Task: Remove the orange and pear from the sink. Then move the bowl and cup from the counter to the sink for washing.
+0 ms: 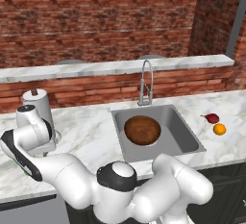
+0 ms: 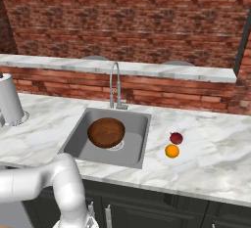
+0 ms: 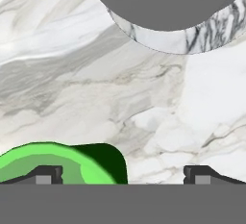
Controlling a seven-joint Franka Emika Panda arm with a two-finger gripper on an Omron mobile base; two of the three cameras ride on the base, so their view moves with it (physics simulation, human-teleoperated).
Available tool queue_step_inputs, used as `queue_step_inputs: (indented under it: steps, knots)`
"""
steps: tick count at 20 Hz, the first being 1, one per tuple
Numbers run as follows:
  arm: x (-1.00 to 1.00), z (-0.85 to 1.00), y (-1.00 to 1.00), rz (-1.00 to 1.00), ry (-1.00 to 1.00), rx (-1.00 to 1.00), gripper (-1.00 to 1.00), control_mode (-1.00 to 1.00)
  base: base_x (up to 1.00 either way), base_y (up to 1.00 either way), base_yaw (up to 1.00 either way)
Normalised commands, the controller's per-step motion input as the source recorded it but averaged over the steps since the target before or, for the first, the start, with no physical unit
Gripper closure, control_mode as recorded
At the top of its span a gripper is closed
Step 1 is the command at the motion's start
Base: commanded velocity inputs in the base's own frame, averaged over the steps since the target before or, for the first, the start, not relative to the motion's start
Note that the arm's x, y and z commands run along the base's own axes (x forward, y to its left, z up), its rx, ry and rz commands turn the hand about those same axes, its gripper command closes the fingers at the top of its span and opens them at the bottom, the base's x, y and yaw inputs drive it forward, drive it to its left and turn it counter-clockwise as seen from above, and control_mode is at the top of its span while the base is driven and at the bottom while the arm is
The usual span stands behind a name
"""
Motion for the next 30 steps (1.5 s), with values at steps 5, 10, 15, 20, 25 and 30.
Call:
queue_step_inputs:
  steps: [5,10,15,20,25,30]
  knots:
    - [0.0,-0.13,0.01,0.0,0.03,0.0,1.0,-1.0,0.0,0.0,0.0]
    - [0.0,-0.11,0.0,0.0,0.06,0.0,1.0,-1.0,0.0,0.0,0.0]
    - [0.0,-0.06,0.0,0.0,0.05,0.0,1.0,-1.0,0.0,0.0,0.0]
    - [-0.11,0.07,-0.1,-0.01,0.0,-0.01,1.0,-1.0,0.0,0.0,0.0]
    - [-0.22,0.15,-0.23,-0.03,-0.01,-0.04,1.0,-1.0,0.0,0.0,0.0]
    - [-0.15,0.17,-0.35,-0.02,0.0,-0.02,1.0,-1.0,0.0,0.0,0.0]
